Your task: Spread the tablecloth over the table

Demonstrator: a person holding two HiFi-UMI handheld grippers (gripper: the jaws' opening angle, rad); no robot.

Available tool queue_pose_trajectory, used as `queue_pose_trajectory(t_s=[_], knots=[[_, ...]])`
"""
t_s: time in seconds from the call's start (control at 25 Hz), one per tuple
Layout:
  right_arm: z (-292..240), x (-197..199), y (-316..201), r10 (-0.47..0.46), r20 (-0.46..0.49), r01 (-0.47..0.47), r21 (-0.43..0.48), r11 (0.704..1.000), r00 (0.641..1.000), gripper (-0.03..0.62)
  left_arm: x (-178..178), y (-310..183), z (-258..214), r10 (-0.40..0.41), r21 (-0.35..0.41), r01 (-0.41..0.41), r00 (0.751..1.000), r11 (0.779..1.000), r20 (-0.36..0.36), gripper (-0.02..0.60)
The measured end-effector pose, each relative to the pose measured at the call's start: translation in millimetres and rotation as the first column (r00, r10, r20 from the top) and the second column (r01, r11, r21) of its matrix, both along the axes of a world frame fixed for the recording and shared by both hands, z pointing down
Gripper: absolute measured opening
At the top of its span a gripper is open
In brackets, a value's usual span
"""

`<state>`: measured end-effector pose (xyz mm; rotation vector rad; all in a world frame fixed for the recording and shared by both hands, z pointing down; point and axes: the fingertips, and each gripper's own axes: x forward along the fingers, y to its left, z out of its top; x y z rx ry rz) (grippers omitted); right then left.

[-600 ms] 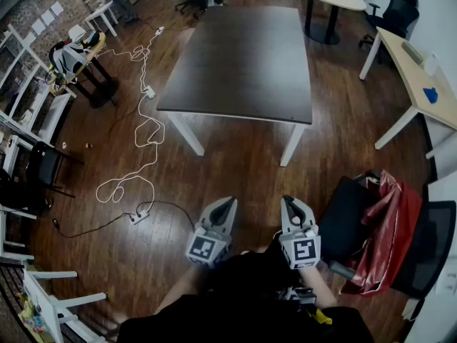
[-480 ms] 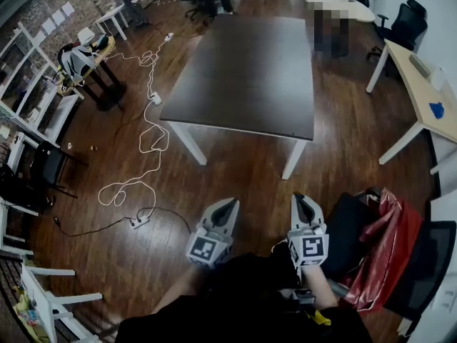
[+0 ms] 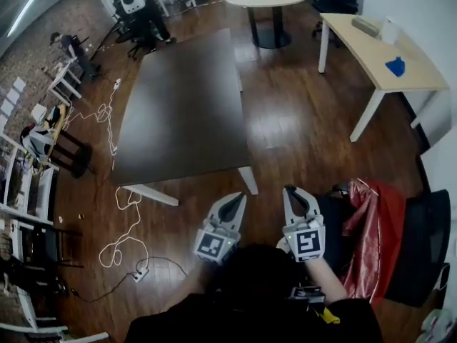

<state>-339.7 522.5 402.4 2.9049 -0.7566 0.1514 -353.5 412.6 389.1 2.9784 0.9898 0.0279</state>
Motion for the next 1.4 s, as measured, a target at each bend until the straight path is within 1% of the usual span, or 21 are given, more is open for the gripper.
queue_pose_trajectory(t_s=[0.08, 0.16, 0.24, 0.36, 0.48, 0.52, 0.6, 0.64, 0.72, 0.8, 0.88, 0.92, 0.96, 1.04, 1.12, 1.16, 1.2, 1.24, 1.32, 1.36, 1.4], knots=[[2.7, 10.1, 52.0, 0.126, 0.011, -0.126, -0.014, 0.992, 0.992, 0.005, 22.1, 47.1, 0.3, 0.116, 0.008, -0.116, 0.993, 0.993, -0.001, -0.009], [9.2, 8.1, 100.4, 0.284, 0.039, -0.283, -0.032, 0.959, 0.958, 0.005, 39.7, 97.8, 1.4, 0.274, 0.017, -0.274, 0.962, 0.962, 0.004, -0.009], [19.2, 1.1, 142.1, 0.428, 0.071, -0.424, -0.059, 0.904, 0.901, 0.005, 54.2, 148.7, 6.2, 0.426, 0.016, -0.426, 0.905, 0.905, 0.019, -0.009], [34.1, -3.2, 196.8, 0.567, 0.08, -0.554, -0.136, 0.821, 0.82, 0.005, 71.9, 220.7, 19.5, 0.579, 0.012, -0.58, 0.814, 0.814, 0.045, -0.009], [43.1, -10.3, 253.8, 0.7, 0.062, -0.672, -0.232, 0.703, 0.711, 0.005, 81.6, 294.8, 30.3, 0.718, -0.021, -0.719, 0.693, 0.695, 0.06, -0.009], [46.3, -17.5, 271.0, 0.751, 0.068, -0.716, -0.256, 0.649, 0.656, 0.005, 79.7, 318.0, 34.0, 0.765, -0.036, -0.765, 0.64, 0.644, 0.071, -0.009], [53.0, -35.8, 300.0, 0.844, 0.108, -0.809, -0.246, 0.534, 0.525, 0.005, 71.0, 359.1, 39.9, 0.851, -0.07, -0.85, 0.514, 0.522, 0.11, -0.009], [56.8, -45.4, 313.4, 0.88, 0.142, -0.858, -0.2, 0.474, 0.453, 0.005, 66.4, 377.4, 41.8, 0.885, -0.098, -0.883, 0.445, 0.459, 0.137, -0.009], [64.8, -64.7, 337.9, 0.918, 0.231, -0.94, -0.027, 0.339, 0.324, 0.005, 56.9, 407.7, 45.9, 0.931, -0.167, -0.923, 0.318, 0.348, 0.18, -0.008], [76.5, -87.6, 353.8, 0.925, 0.306, -0.969, 0.166, 0.181, 0.225, 0.005, 38.9, 428.5, 54.3, 0.963, -0.204, -0.952, 0.187, 0.227, 0.195, -0.008], [105.0, -120.5, 358.3, 0.917, 0.386, -0.964, 0.267, -0.002, 0.105, 0.005, 12.5, 442.1, 70.8, 0.973, -0.207, -0.973, 0.055, 0.102, 0.222, -0.008], [124.0, -137.9, 356.2, 0.902, 0.428, -0.953, 0.289, -0.087, 0.047, 0.005, -0.1, 446.8, 82.8, 0.97, -0.207, -0.977, 0.001, 0.053, 0.245, -0.008], [143.9, -153.8, 351.8, 0.883, 0.469, -0.94, 0.3, -0.164, -0.004, 0.005, -10.9, 450.4, 96.9, 0.961, -0.208, -0.978, -0.042, 0.016, 0.273, -0.008], [181.2, -181.9, 339.9, 0.834, 0.543, -0.908, 0.295, -0.297, -0.096, 0.006, -28.1, 455.3, 128.9, 0.932, -0.226, -0.974, -0.111, -0.032, 0.345, -0.008], [210.5, -204.7, 327.5, 0.791, 0.589, -0.872, 0.287, -0.397, -0.166, 0.005, -42.0, 455.3, 161.5, 0.885, -0.281, -0.958, -0.176, -0.053, 0.431, -0.008], [222.5, -213.9, 322.7, 0.772, 0.606, -0.852, 0.289, -0.438, -0.191, 0.006, -46.1, 454.9, 177.7, 0.852, -0.324, -0.945, -0.197, -0.034, 0.485, -0.008], [234.4, -222.2, 320.4, 0.753, 0.623, -0.827, 0.297, -0.477, -0.211, 0.008, -47.3, 456.3, 195.6, 0.811, -0.371, -0.928, -0.203, 0.019, 0.548, -0.007], [247.2, -230.8, 321.0, 0.732, 0.644, -0.795, 0.313, -0.52, -0.225, 0.008, -46.0, 459.6, 215.6, 0.764, -0.414, -0.905, -0.196, 0.1, 0.614, -0.006], [275.9, -250.4, 325.1, 0.676, 0.695, -0.699, 0.356, -0.62, -0.246, 0.061, -40.6, 468.1, 255.0, 0.666, -0.461, -0.839, -0.17, 0.288, 0.727, 0.031], [289.5, -261.3, 327.5, 0.648, 0.716, -0.65, 0.368, -0.665, -0.258, 0.061, -38.3, 472.8, 269.7, 0.629, -0.464, -0.809, -0.157, 0.36, 0.762, 0.064], [301.0, -272.0, 331.0, 0.628, 0.728, -0.613, 0.37, -0.698, -0.275, 0.073, -37.3, 478.6, 280.5, 0.606, -0.459, -0.79, -0.143, 0.407, 0.782, 0.069]])
